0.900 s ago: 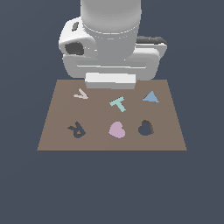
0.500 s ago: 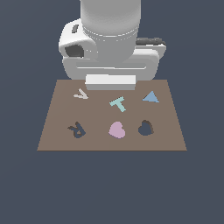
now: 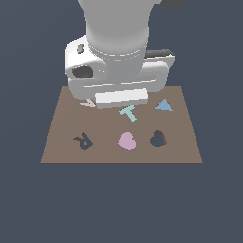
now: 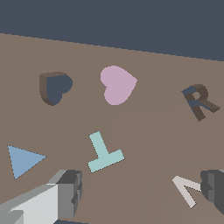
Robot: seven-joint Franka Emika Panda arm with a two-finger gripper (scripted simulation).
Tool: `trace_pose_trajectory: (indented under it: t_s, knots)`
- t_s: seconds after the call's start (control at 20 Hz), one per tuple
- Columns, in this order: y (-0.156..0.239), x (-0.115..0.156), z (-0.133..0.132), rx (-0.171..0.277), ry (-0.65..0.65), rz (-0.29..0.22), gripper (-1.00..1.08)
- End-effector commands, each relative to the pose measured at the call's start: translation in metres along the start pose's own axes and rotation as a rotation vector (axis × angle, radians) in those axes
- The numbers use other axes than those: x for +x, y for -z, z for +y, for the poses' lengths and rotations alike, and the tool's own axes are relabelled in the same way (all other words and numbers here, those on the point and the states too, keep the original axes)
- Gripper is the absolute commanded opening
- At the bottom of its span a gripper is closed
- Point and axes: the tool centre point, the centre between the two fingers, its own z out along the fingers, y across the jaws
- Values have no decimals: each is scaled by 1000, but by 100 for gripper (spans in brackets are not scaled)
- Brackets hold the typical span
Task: Insert a designated object into the corresponding slot on a board.
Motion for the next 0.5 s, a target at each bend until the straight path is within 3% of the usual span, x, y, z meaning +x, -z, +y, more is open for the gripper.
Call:
trace_pose_trajectory:
  t_s: [0.0,0.45]
  knots:
    - [-6,5,2,-1,58,1,100]
    - [-33,32,5,-5,356,10,100]
